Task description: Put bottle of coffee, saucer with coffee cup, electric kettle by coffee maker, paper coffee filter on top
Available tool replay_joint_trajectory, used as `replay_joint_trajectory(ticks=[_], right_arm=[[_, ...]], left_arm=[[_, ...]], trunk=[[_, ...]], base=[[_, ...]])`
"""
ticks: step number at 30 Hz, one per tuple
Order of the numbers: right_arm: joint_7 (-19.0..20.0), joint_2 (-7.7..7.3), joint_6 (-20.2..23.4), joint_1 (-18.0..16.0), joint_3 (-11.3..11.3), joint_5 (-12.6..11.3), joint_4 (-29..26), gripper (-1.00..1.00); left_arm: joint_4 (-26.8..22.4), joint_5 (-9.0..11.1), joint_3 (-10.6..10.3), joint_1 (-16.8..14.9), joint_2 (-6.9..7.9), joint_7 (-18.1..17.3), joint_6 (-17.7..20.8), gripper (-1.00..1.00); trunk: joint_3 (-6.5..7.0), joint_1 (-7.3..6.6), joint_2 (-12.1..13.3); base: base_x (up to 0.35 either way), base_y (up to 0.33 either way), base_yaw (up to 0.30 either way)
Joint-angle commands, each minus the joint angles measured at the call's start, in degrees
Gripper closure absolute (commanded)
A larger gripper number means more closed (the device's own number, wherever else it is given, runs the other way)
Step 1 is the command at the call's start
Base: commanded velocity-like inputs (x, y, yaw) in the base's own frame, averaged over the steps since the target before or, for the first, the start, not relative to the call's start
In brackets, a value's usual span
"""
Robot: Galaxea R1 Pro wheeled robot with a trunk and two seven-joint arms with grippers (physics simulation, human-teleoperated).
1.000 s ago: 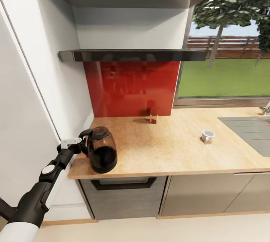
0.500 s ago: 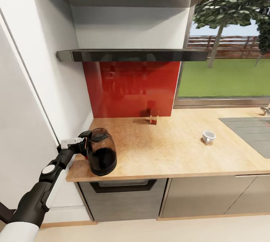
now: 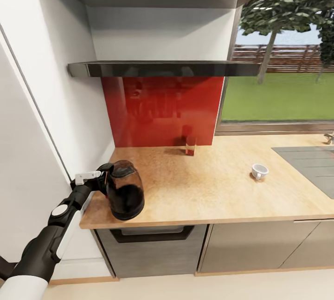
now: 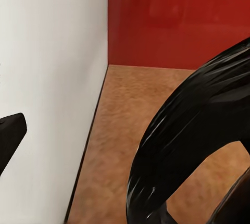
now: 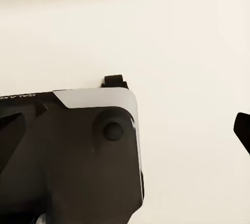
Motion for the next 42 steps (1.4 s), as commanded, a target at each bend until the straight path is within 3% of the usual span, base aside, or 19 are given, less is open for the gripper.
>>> replay_joint_trajectory(ticks=[1, 2, 3, 14, 42], right_arm=[[-0.26, 0.01, 0.35, -0.02, 0.50, -0.55, -0.13, -1.00], [-0.26, 0.01, 0.35, -0.02, 0.50, -0.55, -0.13, -1.00], [-0.26, 0.01, 0.35, -0.02, 0.50, -0.55, -0.13, -1.00], [-0.26, -0.08, 0.35, -0.02, 0.50, -0.55, -0.13, -1.00], [-0.26, -0.08, 0.35, -0.02, 0.50, -0.55, -0.13, -1.00]], left_arm=[[-0.11, 0.55, 0.01, -0.04, 0.05, 0.14, 0.36, -1.00], [-0.12, 0.55, -0.01, -0.04, 0.06, 0.13, 0.36, -1.00], [-0.13, 0.55, -0.05, -0.04, 0.05, 0.13, 0.37, 1.00], [-2.38, 0.55, 0.17, -0.04, -0.03, 0.27, 0.38, 1.00], [-2.52, 0.95, -0.24, -0.81, -0.74, 0.95, 1.28, 1.00]], trunk=[[-0.12, 0.03, -0.12], [-0.12, 0.03, -0.12], [-0.12, 0.03, -0.12], [-0.12, 0.03, -0.12], [-0.12, 0.03, -0.12]], base=[[0.006, 0.000, 0.000], [0.005, 0.000, 0.000], [0.003, 0.000, 0.000], [0.000, 0.000, 0.000], [0.000, 0.000, 0.000]])
